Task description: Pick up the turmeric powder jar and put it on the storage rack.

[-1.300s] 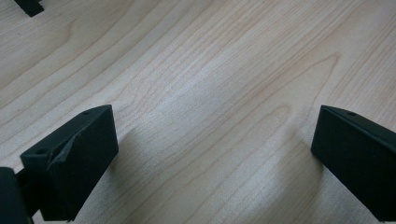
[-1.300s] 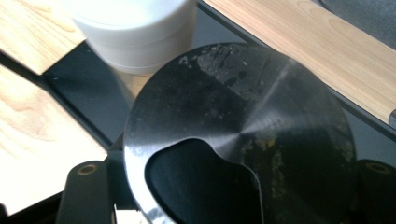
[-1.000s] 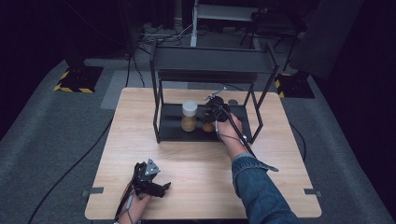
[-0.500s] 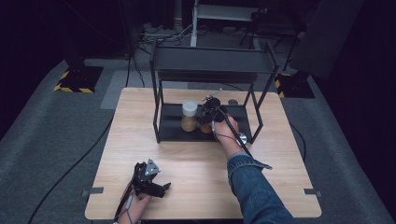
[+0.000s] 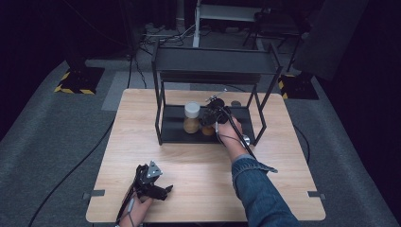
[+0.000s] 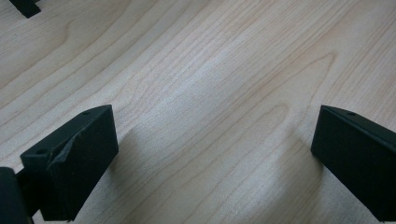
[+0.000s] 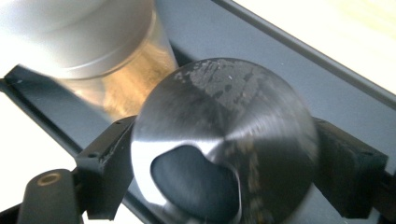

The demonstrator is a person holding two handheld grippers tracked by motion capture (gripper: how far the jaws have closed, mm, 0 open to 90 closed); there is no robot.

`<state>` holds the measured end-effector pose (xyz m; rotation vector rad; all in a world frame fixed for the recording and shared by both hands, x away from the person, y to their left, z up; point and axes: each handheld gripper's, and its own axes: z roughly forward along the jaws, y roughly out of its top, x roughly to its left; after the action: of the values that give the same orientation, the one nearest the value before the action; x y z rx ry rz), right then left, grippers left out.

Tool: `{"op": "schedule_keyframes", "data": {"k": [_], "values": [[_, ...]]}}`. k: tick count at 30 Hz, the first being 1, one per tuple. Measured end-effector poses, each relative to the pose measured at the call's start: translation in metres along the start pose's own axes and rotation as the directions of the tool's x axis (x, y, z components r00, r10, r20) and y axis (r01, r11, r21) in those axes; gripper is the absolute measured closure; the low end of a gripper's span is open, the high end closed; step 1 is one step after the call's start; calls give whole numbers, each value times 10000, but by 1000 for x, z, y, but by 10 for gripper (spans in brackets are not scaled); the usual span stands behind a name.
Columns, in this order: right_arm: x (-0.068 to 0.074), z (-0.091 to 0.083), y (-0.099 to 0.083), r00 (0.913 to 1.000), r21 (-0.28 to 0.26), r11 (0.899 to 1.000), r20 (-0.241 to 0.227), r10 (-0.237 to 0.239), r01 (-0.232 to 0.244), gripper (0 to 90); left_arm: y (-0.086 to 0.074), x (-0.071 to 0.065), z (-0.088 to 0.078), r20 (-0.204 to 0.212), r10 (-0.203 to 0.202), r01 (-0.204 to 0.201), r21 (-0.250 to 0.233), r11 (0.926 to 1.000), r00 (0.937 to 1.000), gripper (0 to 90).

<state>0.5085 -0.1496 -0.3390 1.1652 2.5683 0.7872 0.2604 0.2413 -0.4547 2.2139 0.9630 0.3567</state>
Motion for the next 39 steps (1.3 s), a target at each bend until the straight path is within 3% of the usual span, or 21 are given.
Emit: {"op": "schedule_keyframes", "data": {"k": [6, 17, 28, 39], "values": [[7, -27, -12, 9993, -395, 9986, 136, -352, 358, 134, 0, 0, 0, 1, 8, -8, 9, 10000, 10000, 1], [11, -76, -50, 9961, -1268, 9880, 147, -872, 883, 107, 0, 0, 0, -12, 33, -33, 20, 10000, 10000, 0], [6, -120, -95, 9956, -1979, 9758, 221, -907, 932, 99, 0, 0, 0, -12, 30, -30, 19, 10000, 10000, 0], [7, -153, -134, 9944, -2387, 9653, 363, -997, 1055, 95, 0, 0, 0, -14, 34, -34, 20, 10000, 10000, 0]]}}
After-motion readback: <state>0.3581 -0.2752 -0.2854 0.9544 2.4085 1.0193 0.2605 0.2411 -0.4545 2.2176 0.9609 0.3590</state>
